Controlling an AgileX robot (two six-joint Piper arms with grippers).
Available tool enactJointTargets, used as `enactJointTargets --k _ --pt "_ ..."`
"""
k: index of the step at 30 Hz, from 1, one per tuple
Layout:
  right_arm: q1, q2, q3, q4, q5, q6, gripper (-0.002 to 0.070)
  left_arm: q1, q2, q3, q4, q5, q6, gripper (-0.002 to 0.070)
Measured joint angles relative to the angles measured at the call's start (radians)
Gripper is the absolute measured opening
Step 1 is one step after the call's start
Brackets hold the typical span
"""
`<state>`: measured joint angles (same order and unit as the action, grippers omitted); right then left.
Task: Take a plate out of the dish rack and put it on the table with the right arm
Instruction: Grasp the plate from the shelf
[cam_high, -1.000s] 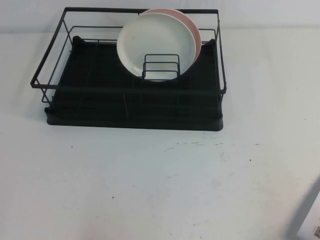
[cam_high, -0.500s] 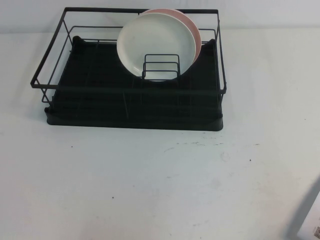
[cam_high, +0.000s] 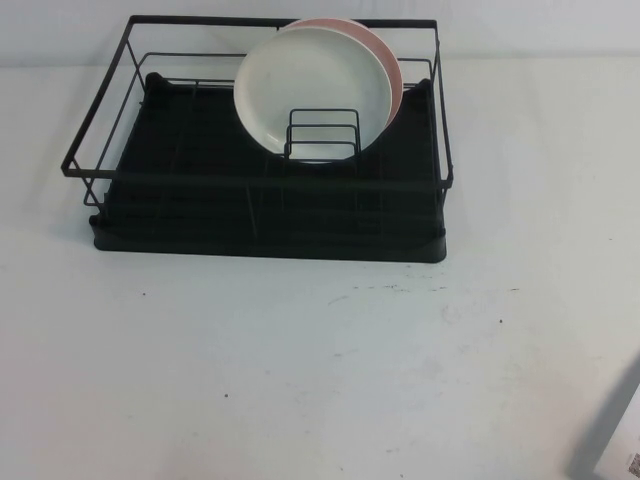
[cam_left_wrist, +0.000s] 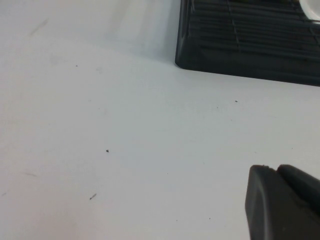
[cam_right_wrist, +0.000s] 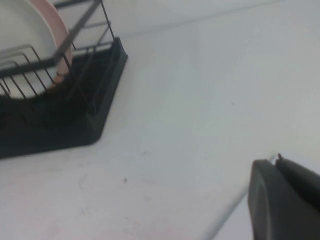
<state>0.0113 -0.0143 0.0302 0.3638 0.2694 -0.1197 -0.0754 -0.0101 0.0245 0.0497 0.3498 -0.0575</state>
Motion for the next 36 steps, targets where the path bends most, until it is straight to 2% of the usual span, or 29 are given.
enactJointTargets --k 8,14,18,21,27,36 --pt "0.0 0.0 0.0 0.287 -0.122 0.0 -0.002 0.0 0.0 0.0 0.0 0.0 0.0 -0.0004" --pt "0.0 0.0 0.0 0.369 -0.178 0.0 -0.002 0.0 0.0 0.0 0.0 0.0 0.0 -0.0004" --pt "0.0 0.02 -0.031 0.389 -0.101 0.0 -0.002 0.0 0.0 0.0 0.0 0.0 0.0 -0.0004" --pt "0.0 0.138 -0.138 0.38 -0.008 0.0 -0.002 0.0 0.0 0.0 0.0 0.0 0.0 -0.0004" --pt "0.0 0.536 -0.427 0.295 0.197 -0.072 -0.002 0.0 0.0 0.0 0.0 0.0 0.0 -0.0004" --pt "0.0 1.038 -0.862 0.287 0.307 -0.233 -0.002 0.0 0.0 0.0 0.0 0.0 0.0 -0.0004"
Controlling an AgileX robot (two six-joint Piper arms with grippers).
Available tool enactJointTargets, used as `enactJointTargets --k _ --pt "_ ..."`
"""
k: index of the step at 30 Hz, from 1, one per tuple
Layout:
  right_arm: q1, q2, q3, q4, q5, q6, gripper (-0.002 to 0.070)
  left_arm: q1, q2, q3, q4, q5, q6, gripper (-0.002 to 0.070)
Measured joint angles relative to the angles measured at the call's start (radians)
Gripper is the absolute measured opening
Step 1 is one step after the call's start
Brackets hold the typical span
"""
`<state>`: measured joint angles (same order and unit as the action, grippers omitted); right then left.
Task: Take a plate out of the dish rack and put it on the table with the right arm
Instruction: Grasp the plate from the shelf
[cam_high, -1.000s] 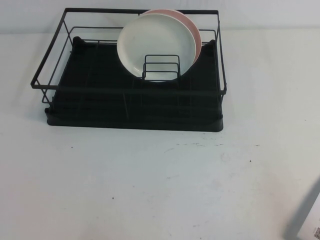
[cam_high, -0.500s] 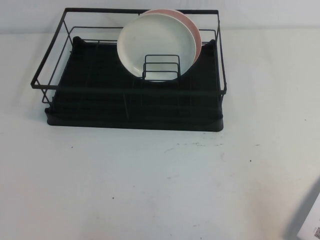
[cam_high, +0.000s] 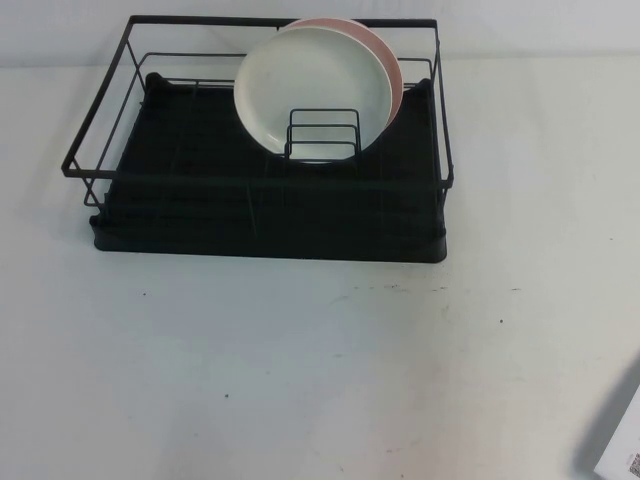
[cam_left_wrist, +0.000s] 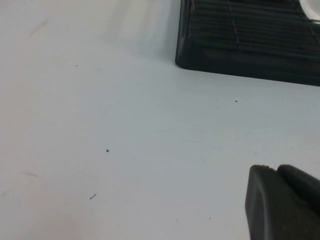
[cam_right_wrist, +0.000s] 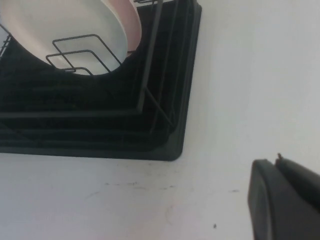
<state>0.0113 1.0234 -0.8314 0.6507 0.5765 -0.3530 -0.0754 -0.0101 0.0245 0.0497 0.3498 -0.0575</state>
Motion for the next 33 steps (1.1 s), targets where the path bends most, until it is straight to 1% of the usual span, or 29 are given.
enactJointTargets --k 7,10,13,16,21,23,25,30,33 --pt "0.0 0.33 -0.319 0.131 0.094 -0.169 -0.002 0.0 0.0 0.0 0.0 0.0 0.0 -0.0004" --pt "0.016 0.469 -0.465 0.159 0.152 -0.22 -0.002 0.0 0.0 0.0 0.0 0.0 0.0 -0.0004" --pt "0.058 0.599 -0.596 0.163 0.181 -0.275 -0.002 0.0 0.0 0.0 0.0 0.0 0.0 -0.0004" --pt "0.124 0.698 -0.716 0.166 0.193 -0.32 -0.002 0.0 0.0 0.0 0.0 0.0 0.0 -0.0004" --pt "0.212 0.836 -0.896 0.168 0.212 -0.34 -0.001 0.0 0.0 0.0 0.0 0.0 0.0 -0.0004" --pt "0.233 0.89 -0.961 0.168 0.226 -0.343 0.0013 0.0 0.0 0.0 0.0 0.0 0.0 -0.0004" --pt "0.251 0.935 -1.03 0.168 0.239 -0.343 0.0052 0.0 0.0 0.0 0.0 0.0 0.0 -0.0004" --pt "0.276 1.033 -1.163 0.151 0.257 -0.343 0.0203 0.0 0.0 0.0 0.0 0.0 0.0 -0.0004" --pt "0.279 1.074 -1.215 0.146 0.259 -0.343 0.0253 0.0 0.0 0.0 0.0 0.0 0.0 -0.0004"
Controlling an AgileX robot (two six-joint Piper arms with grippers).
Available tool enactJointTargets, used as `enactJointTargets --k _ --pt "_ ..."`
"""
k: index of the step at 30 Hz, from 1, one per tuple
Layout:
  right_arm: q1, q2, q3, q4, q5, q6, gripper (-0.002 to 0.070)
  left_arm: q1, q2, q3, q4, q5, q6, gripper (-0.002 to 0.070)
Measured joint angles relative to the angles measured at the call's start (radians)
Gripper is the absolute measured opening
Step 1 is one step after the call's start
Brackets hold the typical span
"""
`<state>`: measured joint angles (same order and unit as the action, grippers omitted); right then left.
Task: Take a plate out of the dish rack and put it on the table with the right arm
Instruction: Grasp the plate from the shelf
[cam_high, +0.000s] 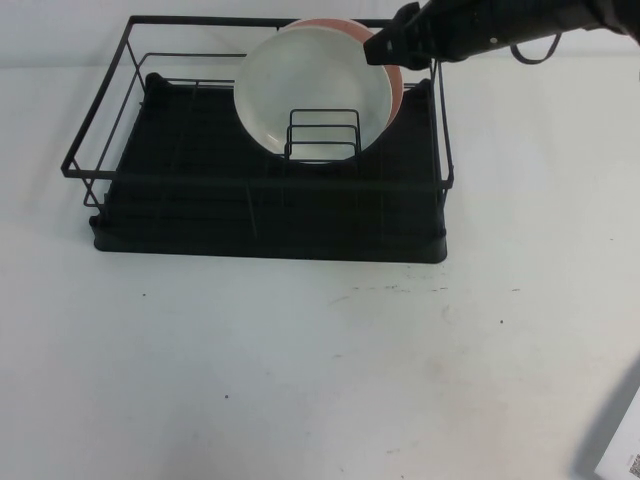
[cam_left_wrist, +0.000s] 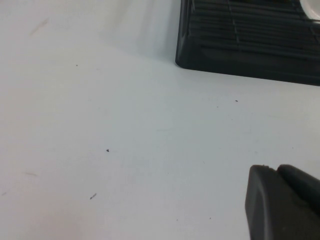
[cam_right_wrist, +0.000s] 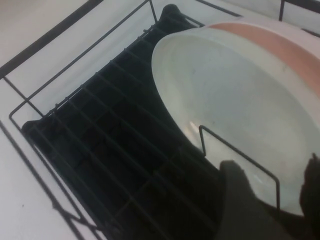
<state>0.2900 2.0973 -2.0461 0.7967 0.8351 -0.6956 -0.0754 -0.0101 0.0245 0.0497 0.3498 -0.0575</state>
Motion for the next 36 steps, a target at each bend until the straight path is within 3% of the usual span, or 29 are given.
enactJointTargets --k 15,36 --pt "0.011 0.167 -0.198 -0.096 -0.039 0.0 0.0274 0.0 0.0 0.0 0.0 0.0 0.0 -0.0004" --pt "0.011 0.254 -0.214 -0.088 -0.121 -0.094 0.0276 0.0 0.0 0.0 0.0 0.0 0.0 -0.0004"
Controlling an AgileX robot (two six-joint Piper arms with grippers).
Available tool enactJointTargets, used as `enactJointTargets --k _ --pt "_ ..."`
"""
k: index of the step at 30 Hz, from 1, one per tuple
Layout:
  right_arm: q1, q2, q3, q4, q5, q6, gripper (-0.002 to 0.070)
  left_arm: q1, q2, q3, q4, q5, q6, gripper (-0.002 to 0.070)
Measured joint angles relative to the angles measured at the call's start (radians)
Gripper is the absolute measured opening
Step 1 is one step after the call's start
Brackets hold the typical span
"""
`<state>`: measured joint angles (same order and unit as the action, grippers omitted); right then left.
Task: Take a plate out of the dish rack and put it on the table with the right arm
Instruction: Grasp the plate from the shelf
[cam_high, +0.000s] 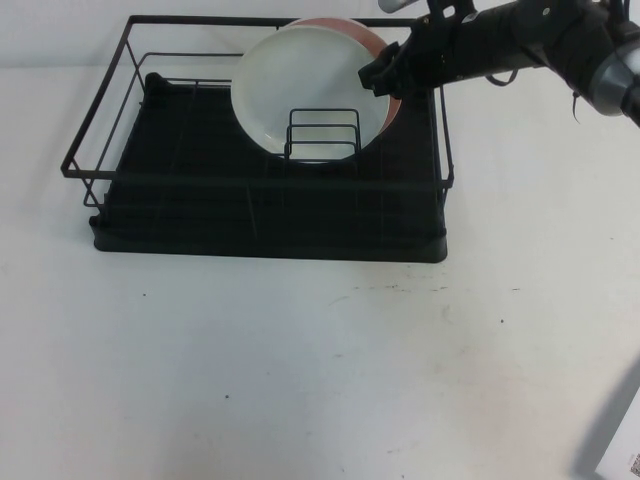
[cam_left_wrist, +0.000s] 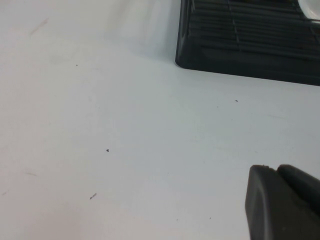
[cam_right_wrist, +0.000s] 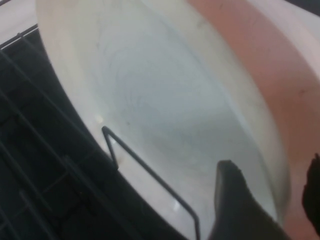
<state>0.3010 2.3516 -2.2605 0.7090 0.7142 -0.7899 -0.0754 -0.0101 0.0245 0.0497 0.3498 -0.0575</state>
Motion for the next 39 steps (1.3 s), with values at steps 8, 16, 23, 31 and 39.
enactJointTargets --k 8,16,23,31,39 --pt "0.002 0.007 0.0 0.0 -0.038 -0.006 0.0276 0.0 0.0 0.0 0.0 0.0 0.0 -0.0004" --pt "0.002 0.026 0.0 0.004 -0.054 -0.01 0.0276 0.0 0.0 0.0 0.0 0.0 0.0 -0.0004" --pt "0.002 0.026 0.0 0.006 -0.058 -0.01 0.0276 0.0 0.0 0.0 0.0 0.0 0.0 -0.0004" --pt "0.002 0.026 0.0 0.013 -0.06 -0.01 0.0276 0.0 0.0 0.0 0.0 0.0 0.0 -0.0004" --pt "0.002 0.026 0.0 0.013 -0.066 -0.01 0.0268 0.0 0.0 0.0 0.0 0.0 0.0 -0.0004"
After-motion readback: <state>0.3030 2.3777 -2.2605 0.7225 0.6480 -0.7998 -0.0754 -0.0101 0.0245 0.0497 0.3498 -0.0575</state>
